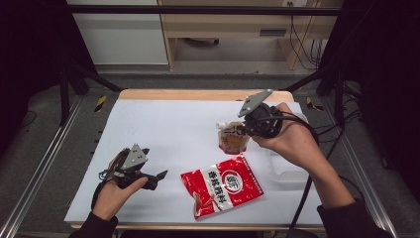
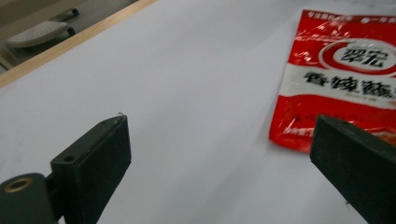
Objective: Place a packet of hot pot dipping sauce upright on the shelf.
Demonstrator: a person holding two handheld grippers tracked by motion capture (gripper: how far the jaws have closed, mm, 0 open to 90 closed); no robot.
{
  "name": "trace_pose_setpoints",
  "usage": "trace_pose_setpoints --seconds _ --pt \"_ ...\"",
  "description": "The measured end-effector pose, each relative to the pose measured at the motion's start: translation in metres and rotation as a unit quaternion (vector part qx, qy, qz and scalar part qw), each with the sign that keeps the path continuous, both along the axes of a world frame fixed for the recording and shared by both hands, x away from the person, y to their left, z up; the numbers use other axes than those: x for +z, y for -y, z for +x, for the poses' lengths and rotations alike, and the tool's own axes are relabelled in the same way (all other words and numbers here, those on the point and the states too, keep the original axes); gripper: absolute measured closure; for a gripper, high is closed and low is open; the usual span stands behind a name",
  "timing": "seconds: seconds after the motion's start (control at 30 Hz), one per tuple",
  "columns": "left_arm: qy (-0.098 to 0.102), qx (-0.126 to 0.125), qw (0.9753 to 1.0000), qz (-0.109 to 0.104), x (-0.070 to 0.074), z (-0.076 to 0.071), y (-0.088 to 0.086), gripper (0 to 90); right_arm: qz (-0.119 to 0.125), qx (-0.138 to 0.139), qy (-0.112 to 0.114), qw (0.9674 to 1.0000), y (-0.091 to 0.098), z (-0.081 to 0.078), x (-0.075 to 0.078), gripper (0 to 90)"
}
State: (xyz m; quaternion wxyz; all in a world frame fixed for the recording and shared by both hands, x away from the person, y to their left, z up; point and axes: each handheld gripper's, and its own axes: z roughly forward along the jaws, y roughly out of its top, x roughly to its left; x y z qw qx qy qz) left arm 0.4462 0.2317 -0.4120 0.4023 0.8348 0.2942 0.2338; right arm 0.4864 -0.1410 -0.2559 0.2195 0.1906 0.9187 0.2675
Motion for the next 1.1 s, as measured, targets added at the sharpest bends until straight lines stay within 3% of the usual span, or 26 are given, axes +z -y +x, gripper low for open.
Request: trace_pose_setpoints --seconds 0.33,0.53,0.63,0.8,1.1 --pt "-0.009 0.061 0.9977 -0.027 -0.024 0.003 -0.038 5.1 -0.007 -0.031 0.022 0.9992 0.041 -0.012 0.016 87.3" --pt "-0.004 0.087 0.9956 -0.034 -0.028 0.005 -0.043 6.1 -0.012 -0.052 0.032 0.9981 0.067 -0.018 0.015 87.3" --pt "0.01 0.091 0.9952 -0.034 -0.026 0.004 -0.043 5.9 -0.017 -0.055 0.036 0.9977 0.076 -0.021 0.013 87.3" --pt "0.002 0.092 0.9955 -0.021 -0.029 0.006 -0.045 5.8 -0.02 -0.064 0.038 0.997 0.089 -0.024 0.011 87.4" --pt "-0.001 0.101 0.9946 -0.024 -0.029 0.007 -0.049 5.8 -0.029 -0.073 0.038 0.9962 0.107 -0.025 0.001 87.3"
